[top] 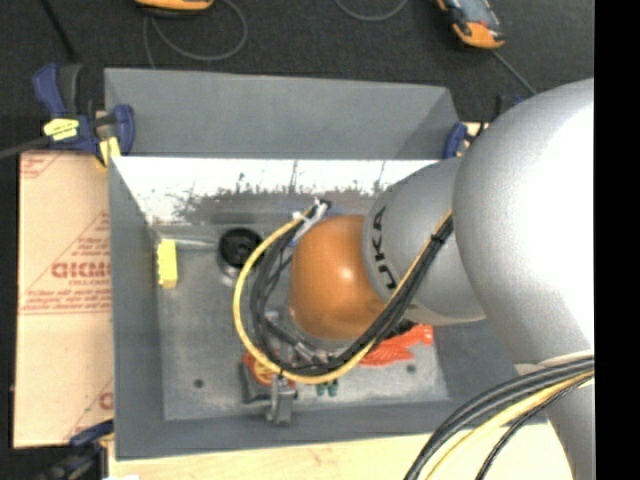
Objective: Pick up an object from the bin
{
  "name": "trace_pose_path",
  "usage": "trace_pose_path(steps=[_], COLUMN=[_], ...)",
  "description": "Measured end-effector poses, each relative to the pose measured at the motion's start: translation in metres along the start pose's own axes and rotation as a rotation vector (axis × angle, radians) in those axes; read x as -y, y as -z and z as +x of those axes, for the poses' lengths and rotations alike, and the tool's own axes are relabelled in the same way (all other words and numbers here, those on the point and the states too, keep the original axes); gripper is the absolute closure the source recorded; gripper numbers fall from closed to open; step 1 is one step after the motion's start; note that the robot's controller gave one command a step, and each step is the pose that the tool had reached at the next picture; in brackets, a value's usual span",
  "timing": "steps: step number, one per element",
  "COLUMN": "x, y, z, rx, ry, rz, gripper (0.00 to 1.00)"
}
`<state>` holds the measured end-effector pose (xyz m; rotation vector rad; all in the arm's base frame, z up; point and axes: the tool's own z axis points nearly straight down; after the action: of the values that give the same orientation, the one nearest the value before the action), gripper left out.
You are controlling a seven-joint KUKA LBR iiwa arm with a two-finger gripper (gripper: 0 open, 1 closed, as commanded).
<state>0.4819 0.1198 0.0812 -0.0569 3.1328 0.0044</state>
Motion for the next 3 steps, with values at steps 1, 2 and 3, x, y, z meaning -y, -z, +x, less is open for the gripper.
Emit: trace_pose_path(steps=[1,2,3], x=[-0.0031,-0.0037,-0.0038], y=[-0.0142,-0.0138,-0.0090], z=[-0.0140,-0.0158,-0.0146], rx=[-0.007,-0.008,-0.012], ry=[0.790,0.905,1.011], rz=[0.000,-0.001,-0.003], gripper=[1.00,1.00,1.00])
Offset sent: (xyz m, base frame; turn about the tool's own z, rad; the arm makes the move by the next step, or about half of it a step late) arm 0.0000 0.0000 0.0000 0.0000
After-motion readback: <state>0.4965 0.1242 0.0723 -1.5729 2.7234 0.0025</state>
